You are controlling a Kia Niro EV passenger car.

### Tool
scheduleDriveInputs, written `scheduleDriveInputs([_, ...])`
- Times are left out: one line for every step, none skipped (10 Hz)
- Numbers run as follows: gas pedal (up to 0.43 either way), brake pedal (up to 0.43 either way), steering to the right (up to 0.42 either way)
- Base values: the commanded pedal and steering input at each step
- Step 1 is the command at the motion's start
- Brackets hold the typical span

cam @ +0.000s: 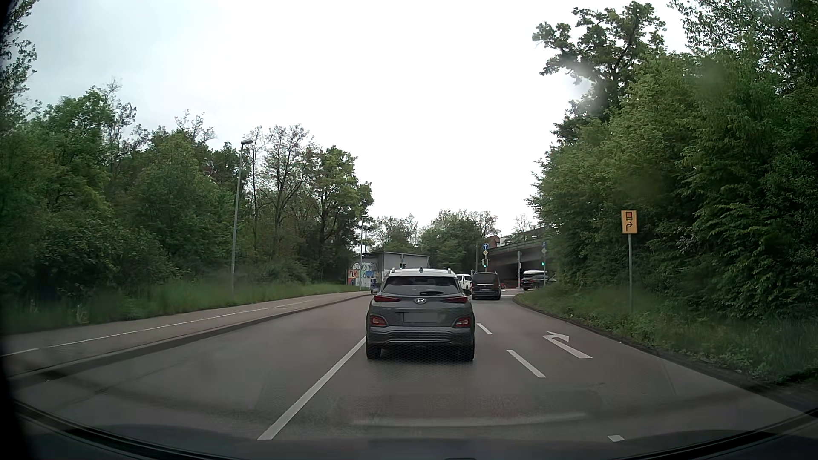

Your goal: Follow the waypoints while adhering to traffic rules and regulations

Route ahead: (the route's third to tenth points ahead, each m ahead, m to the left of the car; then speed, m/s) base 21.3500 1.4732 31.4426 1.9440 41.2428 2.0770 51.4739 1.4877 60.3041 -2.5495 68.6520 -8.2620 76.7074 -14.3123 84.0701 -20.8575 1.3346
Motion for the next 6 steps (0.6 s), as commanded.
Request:
scheduleDriveInputs([0.378, 0.000, 0.002])
scheduleDriveInputs([0.390, 0.000, -0.001])
scheduleDriveInputs([0.398, 0.000, 0.000])
scheduleDriveInputs([0.409, 0.000, -0.001])
scheduleDriveInputs([0.421, 0.000, -0.001])
scheduleDriveInputs([0.421, 0.000, -0.001])
